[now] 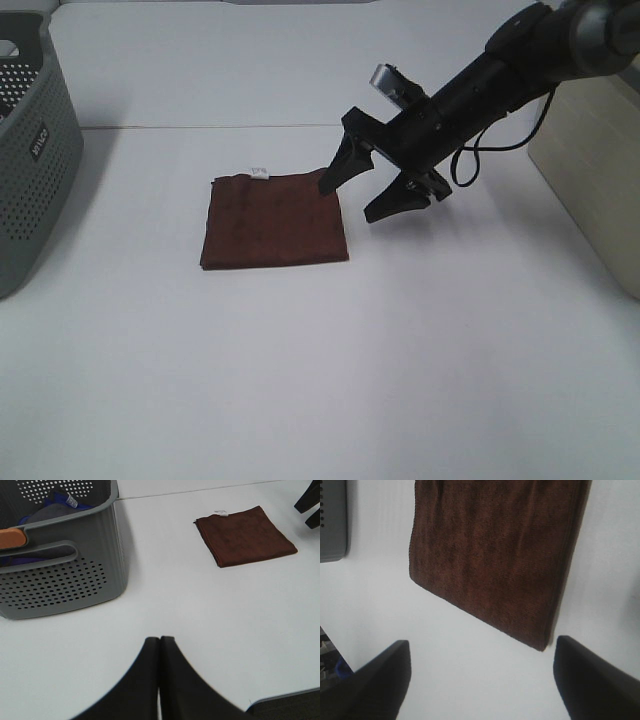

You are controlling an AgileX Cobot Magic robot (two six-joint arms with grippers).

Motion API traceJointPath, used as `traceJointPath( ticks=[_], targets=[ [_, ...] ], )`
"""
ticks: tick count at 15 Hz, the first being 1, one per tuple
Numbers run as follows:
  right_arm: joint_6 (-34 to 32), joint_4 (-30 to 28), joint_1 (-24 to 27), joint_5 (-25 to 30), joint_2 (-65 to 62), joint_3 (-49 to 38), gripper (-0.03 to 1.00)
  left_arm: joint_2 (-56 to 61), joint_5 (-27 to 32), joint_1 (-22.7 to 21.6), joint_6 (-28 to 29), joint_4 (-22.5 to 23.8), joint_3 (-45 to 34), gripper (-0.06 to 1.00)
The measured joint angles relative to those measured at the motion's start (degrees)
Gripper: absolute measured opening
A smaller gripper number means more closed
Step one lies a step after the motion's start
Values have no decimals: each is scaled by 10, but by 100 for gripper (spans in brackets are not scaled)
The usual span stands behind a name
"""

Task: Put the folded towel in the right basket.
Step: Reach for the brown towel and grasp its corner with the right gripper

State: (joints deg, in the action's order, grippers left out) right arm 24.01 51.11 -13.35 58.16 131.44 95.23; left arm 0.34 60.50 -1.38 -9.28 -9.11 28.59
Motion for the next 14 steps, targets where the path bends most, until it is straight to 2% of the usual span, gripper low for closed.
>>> traceJointPath(
  ticks=[2, 7, 10, 12, 13, 14],
  targets=[
    [14, 28, 0, -11, 27, 4, 76, 0, 0, 0, 0, 0, 0, 0],
    [18, 34, -16, -44, 77, 66, 80, 0, 0, 0, 0, 0, 0, 0],
    [8, 40, -36, -49, 117, 116, 80, 0, 0, 0, 0, 0, 0, 0],
    [-3, 42, -68, -58, 138, 152, 80, 0, 0, 0, 0, 0, 0, 0],
    [-10, 44, -83, -69, 143, 158, 78, 0, 0, 0, 0, 0, 0, 0],
    [-23, 42, -91, -79, 146, 159, 69, 0, 0, 0, 0, 0, 0, 0]
  ],
)
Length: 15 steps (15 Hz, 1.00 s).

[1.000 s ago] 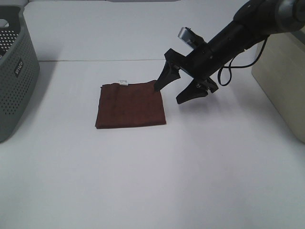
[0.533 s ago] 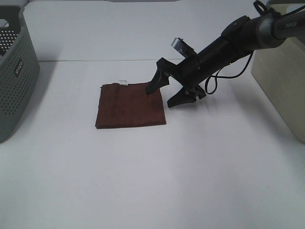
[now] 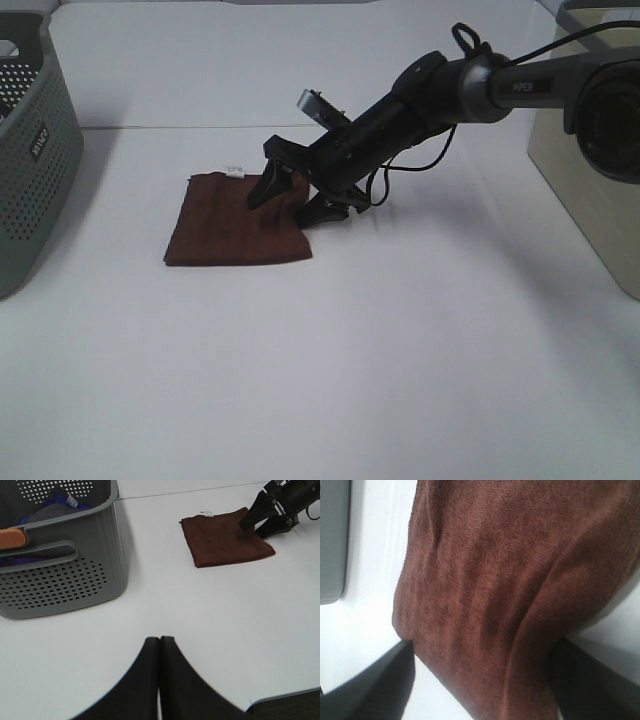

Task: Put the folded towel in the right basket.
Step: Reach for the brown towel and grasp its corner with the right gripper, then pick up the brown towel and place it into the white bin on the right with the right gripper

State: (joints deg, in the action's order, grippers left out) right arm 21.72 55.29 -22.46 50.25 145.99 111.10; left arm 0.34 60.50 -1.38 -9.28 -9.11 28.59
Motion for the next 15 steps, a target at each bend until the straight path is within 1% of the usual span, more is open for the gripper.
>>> traceJointPath(
  ticks=[1, 2, 4, 5, 6, 7, 10, 11, 15],
  targets=[
    [-7, -3, -2, -3, 0, 0, 65, 0, 0, 0, 0, 0, 0, 0],
    [-30, -24, -4, -10, 4, 0, 45, 0, 0, 0, 0, 0, 0, 0],
    [-42, -37, -2, -15, 7, 0, 11, 0, 0, 0, 0, 0, 0, 0],
    [-42, -35, -2, -15, 7, 0, 5, 0, 0, 0, 0, 0, 0, 0],
    [-40, -21, -2, -9, 7, 0, 5, 0, 0, 0, 0, 0, 0, 0],
    [-37, -6, 2, 11, 8, 4, 5, 0, 0, 0, 0, 0, 0, 0],
    [-22, 68, 23, 85, 4, 21, 5, 0, 0, 0, 0, 0, 0, 0],
    [-22, 81, 31, 101, -3, 21, 5, 0, 0, 0, 0, 0, 0, 0],
    [-22, 87, 38, 133, -72, 21, 5, 0, 0, 0, 0, 0, 0, 0]
  ],
)
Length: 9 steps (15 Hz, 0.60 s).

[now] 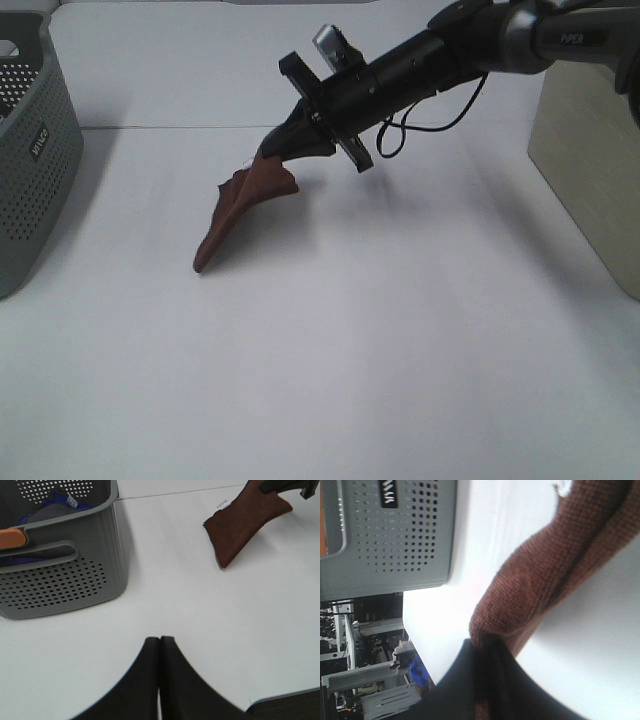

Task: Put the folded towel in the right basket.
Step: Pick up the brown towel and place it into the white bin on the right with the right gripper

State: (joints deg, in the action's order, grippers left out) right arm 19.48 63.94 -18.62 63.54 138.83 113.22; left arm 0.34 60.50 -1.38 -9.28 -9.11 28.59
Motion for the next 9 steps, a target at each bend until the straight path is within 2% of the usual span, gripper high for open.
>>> traceJointPath(
  ticks=[2, 5, 8, 9],
  targets=[
    [0, -8, 0, 11, -37, 0, 5, 0, 0, 0, 0, 0, 0, 0],
    [-14, -91, 0, 22, -93, 5, 5, 0, 0, 0, 0, 0, 0, 0],
    [-66, -238, 0, 58, -120, 75, 5, 0, 0, 0, 0, 0, 0, 0],
    [-96, -312, 0, 59, -124, 121, 5, 0, 0, 0, 0, 0, 0, 0]
  ],
)
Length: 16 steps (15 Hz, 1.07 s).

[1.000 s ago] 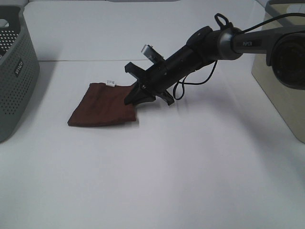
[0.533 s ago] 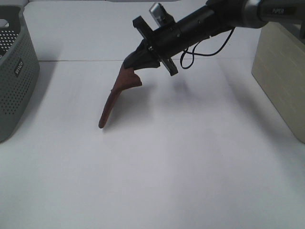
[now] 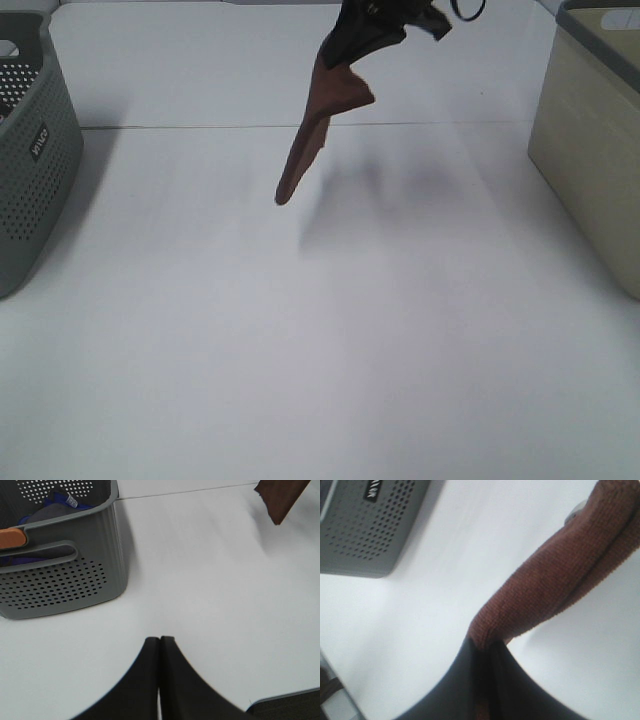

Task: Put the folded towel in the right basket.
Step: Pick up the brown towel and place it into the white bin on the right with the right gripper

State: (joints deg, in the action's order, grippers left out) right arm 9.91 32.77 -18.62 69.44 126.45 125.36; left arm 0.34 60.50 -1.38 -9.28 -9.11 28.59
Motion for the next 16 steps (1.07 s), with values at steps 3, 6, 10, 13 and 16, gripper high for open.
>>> traceJointPath(
  ticks=[3, 6, 10, 13, 16],
  targets=[
    [-26, -135, 0, 2, -33, 32, 5, 0, 0, 0, 0, 0, 0, 0],
    [-26, -235, 0, 2, -57, 32, 5, 0, 0, 0, 0, 0, 0, 0],
    [-26, -348, 5, 3, -93, 32, 5, 0, 0, 0, 0, 0, 0, 0],
    [-26, -342, 56, 3, -124, 32, 5, 0, 0, 0, 0, 0, 0, 0],
    [-26, -303, 142, 3, -145, 32, 5, 0, 0, 0, 0, 0, 0, 0]
  ],
)
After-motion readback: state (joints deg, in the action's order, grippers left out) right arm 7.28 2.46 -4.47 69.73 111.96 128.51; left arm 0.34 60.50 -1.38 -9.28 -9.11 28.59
